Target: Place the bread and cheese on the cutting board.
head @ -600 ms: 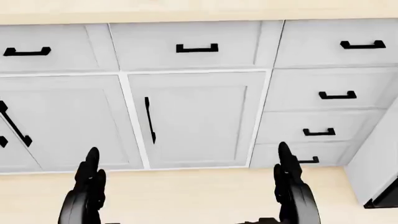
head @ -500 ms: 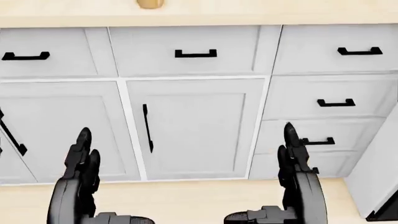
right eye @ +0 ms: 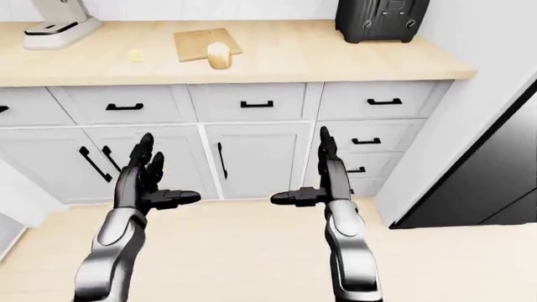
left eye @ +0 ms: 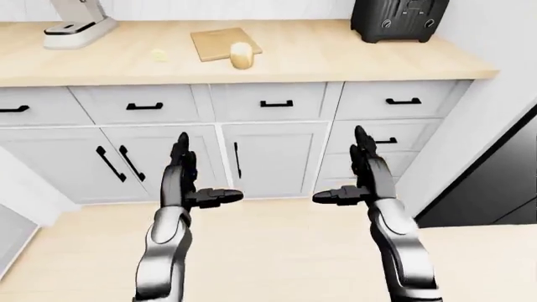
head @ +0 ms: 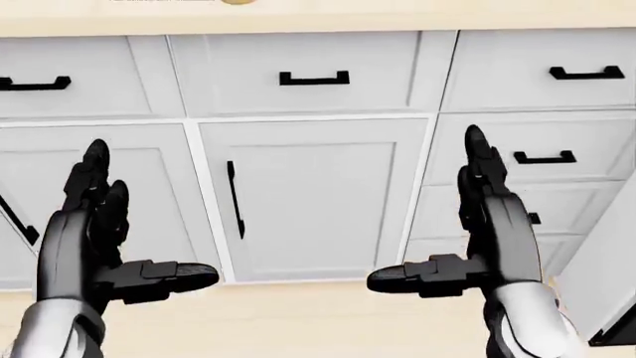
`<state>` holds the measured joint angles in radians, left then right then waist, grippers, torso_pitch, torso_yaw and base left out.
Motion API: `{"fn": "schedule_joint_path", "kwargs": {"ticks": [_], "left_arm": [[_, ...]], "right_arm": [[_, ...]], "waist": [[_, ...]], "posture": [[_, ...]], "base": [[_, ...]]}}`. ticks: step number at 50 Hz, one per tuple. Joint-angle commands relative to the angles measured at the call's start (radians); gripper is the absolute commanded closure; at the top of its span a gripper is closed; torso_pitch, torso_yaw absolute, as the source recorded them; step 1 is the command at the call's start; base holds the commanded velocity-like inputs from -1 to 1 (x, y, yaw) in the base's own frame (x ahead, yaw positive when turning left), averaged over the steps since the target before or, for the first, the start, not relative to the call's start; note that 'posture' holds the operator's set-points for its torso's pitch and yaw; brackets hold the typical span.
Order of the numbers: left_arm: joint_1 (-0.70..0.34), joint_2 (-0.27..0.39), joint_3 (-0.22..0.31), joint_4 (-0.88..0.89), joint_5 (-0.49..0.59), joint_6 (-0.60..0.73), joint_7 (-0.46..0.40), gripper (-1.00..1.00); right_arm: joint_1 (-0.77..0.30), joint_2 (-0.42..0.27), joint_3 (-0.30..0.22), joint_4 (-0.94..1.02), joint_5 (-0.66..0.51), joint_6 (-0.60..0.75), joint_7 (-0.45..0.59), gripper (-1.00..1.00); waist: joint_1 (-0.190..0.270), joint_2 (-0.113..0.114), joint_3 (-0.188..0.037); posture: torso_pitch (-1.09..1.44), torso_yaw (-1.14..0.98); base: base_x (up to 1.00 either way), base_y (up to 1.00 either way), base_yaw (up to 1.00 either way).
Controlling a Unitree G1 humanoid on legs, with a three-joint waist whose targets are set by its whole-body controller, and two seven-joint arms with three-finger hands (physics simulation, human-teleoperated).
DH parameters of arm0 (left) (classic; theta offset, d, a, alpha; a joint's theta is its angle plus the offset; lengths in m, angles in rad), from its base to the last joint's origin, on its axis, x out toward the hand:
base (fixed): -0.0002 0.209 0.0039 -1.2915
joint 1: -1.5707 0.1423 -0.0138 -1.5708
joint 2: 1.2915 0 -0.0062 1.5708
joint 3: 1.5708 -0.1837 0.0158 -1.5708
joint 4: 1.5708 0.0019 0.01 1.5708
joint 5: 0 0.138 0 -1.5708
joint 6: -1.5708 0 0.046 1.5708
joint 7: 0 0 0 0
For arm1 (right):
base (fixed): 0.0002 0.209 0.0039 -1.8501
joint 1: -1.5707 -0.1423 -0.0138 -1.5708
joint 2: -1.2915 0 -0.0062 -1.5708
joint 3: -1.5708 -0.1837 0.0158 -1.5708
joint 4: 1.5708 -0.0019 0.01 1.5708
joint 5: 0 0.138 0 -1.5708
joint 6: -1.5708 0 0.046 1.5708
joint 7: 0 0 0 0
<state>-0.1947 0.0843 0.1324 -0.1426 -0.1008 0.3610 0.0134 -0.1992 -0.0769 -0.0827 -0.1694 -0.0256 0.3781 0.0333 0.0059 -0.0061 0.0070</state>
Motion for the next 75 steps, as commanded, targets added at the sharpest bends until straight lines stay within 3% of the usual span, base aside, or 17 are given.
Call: {"fn": "schedule_joint_path", "kwargs": {"ticks": [1, 11, 21, 30, 31, 34, 40, 45, 49, 55, 58, 59, 61, 68, 71, 72, 75], "left_arm": [[-0.076, 0.021, 0.023, -0.118, -0.042, 0.099, 0.024, -1.0], [-0.373, 0.149, 0.104, -0.21, -0.222, 0.463, 0.13, -1.0], [-0.451, 0.241, 0.167, -0.335, -0.384, 0.61, 0.216, -1.0], [-0.474, 0.283, 0.183, -0.38, -0.487, 0.65, 0.285, -1.0], [-0.469, 0.284, 0.178, -0.379, -0.489, 0.645, 0.287, -1.0], [-0.472, 0.286, 0.163, -0.388, -0.5, 0.652, 0.297, -1.0], [-0.48, 0.294, 0.17, -0.398, -0.525, 0.665, 0.313, -1.0], [-0.481, 0.294, 0.17, -0.4, -0.537, 0.666, 0.322, -1.0], [-0.476, 0.298, 0.163, -0.396, -0.532, 0.657, 0.32, -1.0], [-0.481, 0.291, 0.176, -0.405, -0.55, 0.675, 0.337, -1.0], [-0.48, 0.295, 0.172, -0.404, -0.558, 0.673, 0.344, -1.0], [-0.479, 0.296, 0.17, -0.401, -0.558, 0.669, 0.343, -1.0], [-0.478, 0.297, 0.167, -0.399, -0.559, 0.666, 0.343, -1.0], [-0.472, 0.295, 0.157, -0.388, -0.545, 0.65, 0.333, -1.0], [-0.469, 0.293, 0.149, -0.385, -0.533, 0.645, 0.326, -1.0], [-0.469, 0.29, 0.149, -0.387, -0.532, 0.648, 0.326, -1.0], [-0.472, 0.289, 0.158, -0.397, -0.537, 0.661, 0.328, -1.0]], "right_arm": [[-0.059, -0.02, -0.015, -0.073, -0.011, 0.054, -0.004, -1.0], [-0.337, -0.094, -0.07, -0.275, 0.044, 0.454, 0.013, -1.0], [-0.485, -0.181, -0.141, -0.398, 0.201, 0.678, -0.067, -1.0], [-0.493, -0.204, -0.155, -0.413, 0.294, 0.67, -0.129, -1.0], [-0.491, -0.206, -0.155, -0.414, 0.3, 0.67, -0.132, -1.0], [-0.481, -0.206, -0.152, -0.393, 0.316, 0.639, -0.14, -1.0], [-0.493, -0.222, -0.162, -0.411, 0.354, 0.656, -0.163, -1.0], [-0.492, -0.231, -0.159, -0.409, 0.367, 0.654, -0.172, -1.0], [-0.494, -0.232, -0.157, -0.417, 0.374, 0.665, -0.18, -1.0], [-0.497, -0.23, -0.152, -0.433, 0.383, 0.682, -0.192, -1.0], [-0.499, -0.232, -0.157, -0.43, 0.387, 0.682, -0.192, -1.0], [-0.498, -0.232, -0.156, -0.43, 0.388, 0.681, -0.192, -1.0], [-0.493, -0.221, -0.155, -0.424, 0.397, 0.673, -0.196, -1.0], [-0.496, -0.23, -0.158, -0.426, 0.411, 0.677, -0.203, -1.0], [-0.498, -0.23, -0.155, -0.421, 0.413, 0.673, -0.205, -1.0], [-0.499, -0.229, -0.155, -0.423, 0.415, 0.676, -0.207, -1.0], [-0.5, -0.229, -0.159, -0.431, 0.425, 0.683, -0.211, -1.0]], "waist": [[-0.002, 0.003, -0.027], [-0.004, 0.008, -0.013], [-0.002, 0.009, 0.005], [-0.001, 0.012, 0.013], [-0.003, 0.015, -0.009], [-0.006, 0.015, 0.029], [-0.009, 0.029, 0.033], [-0.008, -0.023, 0.027], [-0.004, -0.026, 0.022], [-0.009, 0.02, 0.028], [-0.018, 0.106, 0.008], [-0.004, 0.064, 0.017], [-0.006, 0.08, 0.023], [0.005, 0.013, 0.024], [0.011, -0.058, 0.009], [0.007, -0.04, 0.011], [-0.002, -0.043, 0.014]], "posture": [[0.0, 0.0], [0.0, 0.0], [0.0, 0.0], [0.0, 0.0], [0.0, 0.0], [0.0, 0.0], [0.0, 0.0], [0.0, 0.0], [0.0, 0.0], [0.0, 0.0], [0.0, 0.0], [0.0, 0.0], [0.0, 0.0], [0.0, 0.0], [0.0, 0.0], [0.0, 0.0], [0.0, 0.0]], "base": [[0.0, 0.0, 0.0], [0.0, 0.0, 0.0], [0.0, 0.0, 0.0], [0.0, 0.0, 0.0], [0.05, 0.04, 0.0], [0.21, 0.05, 0.0], [0.22, 0.05, 0.0], [0.22, 0.04, 0.0], [0.22, 0.04, 0.0], [0.22, 0.05, 0.0], [0.22, 0.06, 0.0], [0.23, 0.06, 0.0], [0.22, 0.07, 0.0], [0.22, 0.07, 0.0], [0.22, 0.07, 0.0], [0.21, 0.07, 0.0], [0.21, 0.07, 0.0]]}}
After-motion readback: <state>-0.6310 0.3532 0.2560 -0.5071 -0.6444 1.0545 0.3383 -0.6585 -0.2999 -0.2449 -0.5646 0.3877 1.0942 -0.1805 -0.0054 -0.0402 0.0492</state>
